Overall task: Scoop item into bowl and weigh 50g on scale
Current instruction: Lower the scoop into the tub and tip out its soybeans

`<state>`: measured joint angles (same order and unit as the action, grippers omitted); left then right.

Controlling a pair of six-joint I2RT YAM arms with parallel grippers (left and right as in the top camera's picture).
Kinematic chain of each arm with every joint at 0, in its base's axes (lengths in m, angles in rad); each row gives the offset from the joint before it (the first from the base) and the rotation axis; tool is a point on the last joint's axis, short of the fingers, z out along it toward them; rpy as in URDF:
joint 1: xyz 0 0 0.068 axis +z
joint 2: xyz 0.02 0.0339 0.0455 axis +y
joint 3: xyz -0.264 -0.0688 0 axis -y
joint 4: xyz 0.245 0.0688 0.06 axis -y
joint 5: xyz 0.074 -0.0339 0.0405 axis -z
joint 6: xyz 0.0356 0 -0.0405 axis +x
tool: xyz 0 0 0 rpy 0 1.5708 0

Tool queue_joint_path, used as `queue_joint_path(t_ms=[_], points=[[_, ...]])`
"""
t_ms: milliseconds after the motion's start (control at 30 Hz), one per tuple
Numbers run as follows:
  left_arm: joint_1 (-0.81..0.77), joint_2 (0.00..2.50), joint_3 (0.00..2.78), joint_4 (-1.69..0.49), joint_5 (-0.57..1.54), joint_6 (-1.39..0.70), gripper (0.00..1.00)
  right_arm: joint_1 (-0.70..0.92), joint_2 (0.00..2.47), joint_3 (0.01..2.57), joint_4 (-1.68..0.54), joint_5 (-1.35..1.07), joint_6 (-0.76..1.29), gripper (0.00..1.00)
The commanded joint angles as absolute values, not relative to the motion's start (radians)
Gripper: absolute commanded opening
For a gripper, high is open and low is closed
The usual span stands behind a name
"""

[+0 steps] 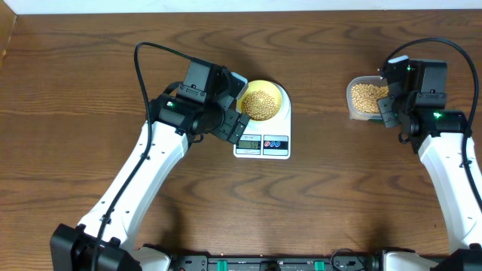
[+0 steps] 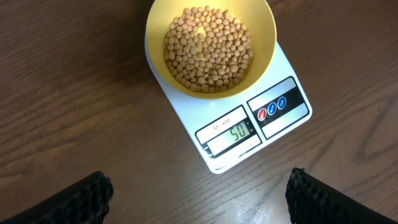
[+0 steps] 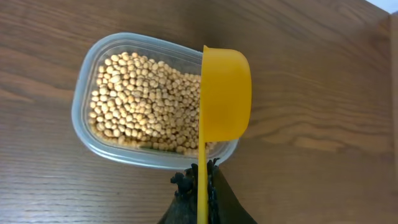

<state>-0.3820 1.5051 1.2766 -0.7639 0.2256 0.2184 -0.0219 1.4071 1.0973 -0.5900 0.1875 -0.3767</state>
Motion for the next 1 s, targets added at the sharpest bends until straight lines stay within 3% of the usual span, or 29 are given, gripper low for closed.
queue_joint_path(t_ms=[0,233,533,967], points=[[-0.383,1.492,1.28,-0.77,0.216,0.235,0.91,-0.015,1.401,1.099,-0.587,0.233,-0.299,0.01],[-0.383,1.492,1.28,-0.77,0.216,0.235,0.91,-0.015,1.401,1.1,-0.587,0.21,-0.088,0.01],[-0.383,1.492,1.28,-0.77,0.216,0.235,0.91,-0.016,1.417,1.099,-0.587,0.187,0.378,0.01],[-0.383,1.492,1.28,-0.77,0.216,0.235,0.91,-0.016,1.549,1.099,-0.525,0.075,0.434,0.01]])
